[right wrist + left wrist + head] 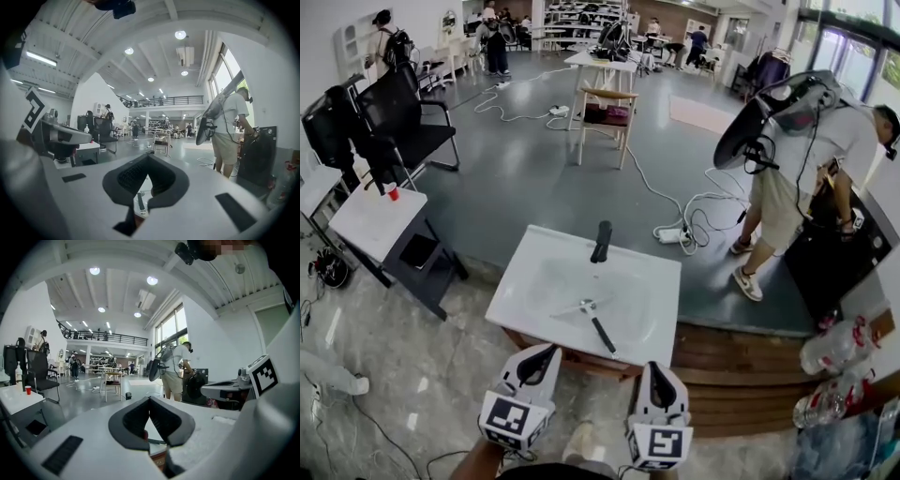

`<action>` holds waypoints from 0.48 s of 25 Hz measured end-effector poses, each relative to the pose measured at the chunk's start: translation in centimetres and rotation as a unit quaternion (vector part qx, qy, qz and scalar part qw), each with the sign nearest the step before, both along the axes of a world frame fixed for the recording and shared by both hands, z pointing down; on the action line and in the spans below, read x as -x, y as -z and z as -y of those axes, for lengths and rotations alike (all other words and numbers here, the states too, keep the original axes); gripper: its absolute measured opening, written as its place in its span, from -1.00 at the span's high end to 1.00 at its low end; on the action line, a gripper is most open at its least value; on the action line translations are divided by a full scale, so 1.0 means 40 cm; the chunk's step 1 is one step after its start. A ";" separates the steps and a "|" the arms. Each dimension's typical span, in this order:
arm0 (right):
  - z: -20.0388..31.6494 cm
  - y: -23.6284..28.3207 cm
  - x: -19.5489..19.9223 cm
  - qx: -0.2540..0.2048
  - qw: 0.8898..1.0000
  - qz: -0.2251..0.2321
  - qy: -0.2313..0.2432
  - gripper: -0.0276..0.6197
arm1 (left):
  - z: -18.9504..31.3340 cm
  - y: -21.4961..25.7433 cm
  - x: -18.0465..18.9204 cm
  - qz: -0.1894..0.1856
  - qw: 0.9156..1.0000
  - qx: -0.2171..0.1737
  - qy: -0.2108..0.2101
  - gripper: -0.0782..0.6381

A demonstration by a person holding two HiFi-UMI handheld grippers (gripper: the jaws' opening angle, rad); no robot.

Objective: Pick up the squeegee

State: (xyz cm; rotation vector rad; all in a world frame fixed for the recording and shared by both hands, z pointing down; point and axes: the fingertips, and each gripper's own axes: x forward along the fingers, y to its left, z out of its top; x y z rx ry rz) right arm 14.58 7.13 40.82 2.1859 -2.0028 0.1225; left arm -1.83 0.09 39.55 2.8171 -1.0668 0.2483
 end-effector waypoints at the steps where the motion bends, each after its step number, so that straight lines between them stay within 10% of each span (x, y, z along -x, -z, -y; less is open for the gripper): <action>1: 0.012 -0.005 -0.009 0.001 1.000 0.002 0.004 0.92 | 0.008 -0.003 -0.007 0.001 1.000 0.003 0.005 0.78; 12: 0.114 -0.038 -0.055 -0.001 0.998 0.018 0.052 0.92 | 0.081 -0.007 -0.039 0.007 0.999 -0.003 0.051 0.78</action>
